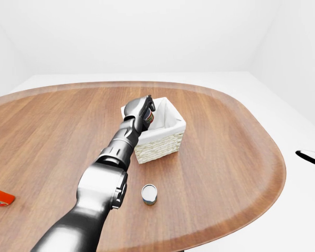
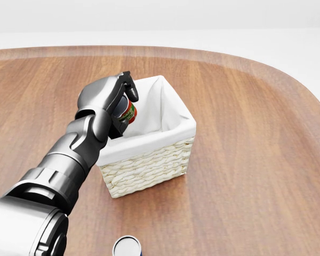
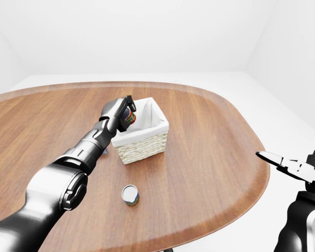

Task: Pick up the tomato sauce, and put it in the basket.

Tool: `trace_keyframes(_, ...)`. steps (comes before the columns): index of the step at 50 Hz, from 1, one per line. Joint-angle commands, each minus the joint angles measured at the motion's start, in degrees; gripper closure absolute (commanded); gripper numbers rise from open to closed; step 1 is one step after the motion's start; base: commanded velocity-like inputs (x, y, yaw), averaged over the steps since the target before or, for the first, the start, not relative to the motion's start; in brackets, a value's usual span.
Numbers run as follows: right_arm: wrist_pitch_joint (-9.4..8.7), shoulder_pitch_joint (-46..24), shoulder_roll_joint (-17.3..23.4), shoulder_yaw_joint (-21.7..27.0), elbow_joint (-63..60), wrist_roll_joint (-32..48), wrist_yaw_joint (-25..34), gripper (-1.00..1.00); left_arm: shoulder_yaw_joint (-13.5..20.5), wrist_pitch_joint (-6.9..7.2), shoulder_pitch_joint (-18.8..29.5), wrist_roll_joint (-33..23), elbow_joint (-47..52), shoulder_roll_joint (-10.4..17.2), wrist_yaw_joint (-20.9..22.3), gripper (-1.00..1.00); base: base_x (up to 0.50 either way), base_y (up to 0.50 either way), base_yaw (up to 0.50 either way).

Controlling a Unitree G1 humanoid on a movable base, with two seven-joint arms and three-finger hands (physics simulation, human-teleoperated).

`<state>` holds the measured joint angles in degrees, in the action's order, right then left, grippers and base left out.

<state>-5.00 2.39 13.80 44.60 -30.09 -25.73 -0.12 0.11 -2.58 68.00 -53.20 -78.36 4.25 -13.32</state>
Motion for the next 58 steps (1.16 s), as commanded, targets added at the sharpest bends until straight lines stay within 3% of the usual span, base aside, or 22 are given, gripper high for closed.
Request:
trace_keyframes(1,0.00,0.0,0.0,-0.3,0.6,0.2,0.2,-1.00,0.5,-0.25,1.4,-0.2,0.3,0.3,-2.4,1.00,0.00,0.00,0.00)
trace_keyframes(11,0.00,-0.1,0.5,0.4,-0.9,-0.7,-0.4,-1.00,0.0,-0.25,1.2,-1.1,0.2,0.4,-3.8,0.97,0.00,0.00,0.00)
trace_keyframes(12,0.00,0.0,0.1,0.1,-0.2,-0.2,0.0,-1.00,0.0,-0.34,1.3,-1.2,0.2,0.4,-4.1,-0.26,0.00,0.00,0.00)
trace_keyframes(13,0.00,0.1,-0.1,0.0,0.0,0.0,0.1,-1.00,0.0,-0.37,1.3,-1.3,0.2,0.4,-4.1,-0.89,0.00,0.00,0.00)
trace_keyframes(14,0.00,0.1,-0.1,-0.1,0.1,0.0,0.2,-1.00,0.1,-0.42,1.4,-1.2,0.2,0.5,-4.3,-1.00,0.00,0.00,0.00)
trace_keyframes(43,0.00,0.2,-0.2,-0.4,0.3,0.4,0.1,-1.00,0.5,-0.91,0.3,-1.8,0.1,1.0,-5.7,-1.00,0.00,0.00,0.00)
trace_keyframes(58,0.00,-0.3,0.8,0.3,-1.8,-0.7,-0.9,-1.00,0.5,-0.64,3.2,-1.9,0.2,1.9,-5.3,-1.00,0.00,0.00,0.00)
